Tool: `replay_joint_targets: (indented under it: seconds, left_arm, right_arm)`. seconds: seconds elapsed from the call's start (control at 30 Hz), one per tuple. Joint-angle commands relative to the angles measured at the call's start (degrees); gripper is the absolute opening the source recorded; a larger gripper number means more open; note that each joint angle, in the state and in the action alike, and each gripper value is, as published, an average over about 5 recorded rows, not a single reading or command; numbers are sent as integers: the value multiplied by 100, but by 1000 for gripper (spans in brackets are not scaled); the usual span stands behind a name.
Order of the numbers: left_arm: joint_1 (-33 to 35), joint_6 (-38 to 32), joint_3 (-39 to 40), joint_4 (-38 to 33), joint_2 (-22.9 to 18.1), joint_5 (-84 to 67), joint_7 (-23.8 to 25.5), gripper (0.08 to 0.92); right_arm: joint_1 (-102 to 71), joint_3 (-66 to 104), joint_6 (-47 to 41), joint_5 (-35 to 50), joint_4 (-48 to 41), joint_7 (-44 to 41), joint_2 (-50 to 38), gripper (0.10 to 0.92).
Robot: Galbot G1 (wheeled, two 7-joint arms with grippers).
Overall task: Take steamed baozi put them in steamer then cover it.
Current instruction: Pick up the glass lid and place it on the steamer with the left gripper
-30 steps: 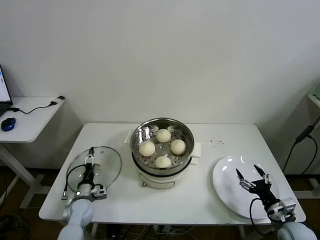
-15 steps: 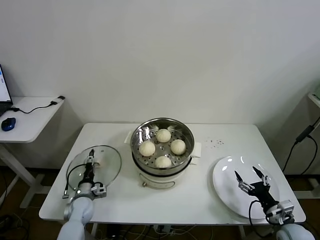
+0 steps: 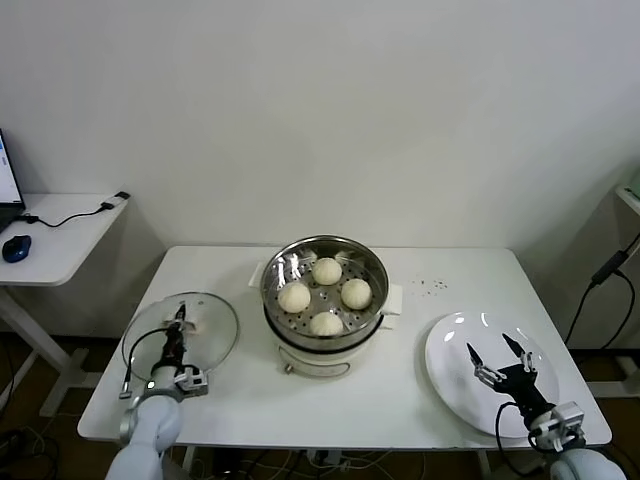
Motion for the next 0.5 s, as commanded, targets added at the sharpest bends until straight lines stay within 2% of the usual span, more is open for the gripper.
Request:
replay_joint_targets:
  seconds: [0.03,0.23,0.37,0.5]
  left_arm:
    - [557,222,-14,-1446,328,-857,111,150]
    - [1284,748,-161,-2902,737,-1236,242,150]
    - [1804,1354,-157,-4032,1058,-1331,423,150]
    - [2071,2104,56,-4810,1420,-1299,667,150]
  right_arm:
    - [9,11,17,-32,-12,-11,-5,823]
    - [52,34,46,-29,-73,-20,-35,823]
    - [139,36,62,-30,-153,-20,-65,823]
    - [250,6,69,-37,-227,-19,-105,823]
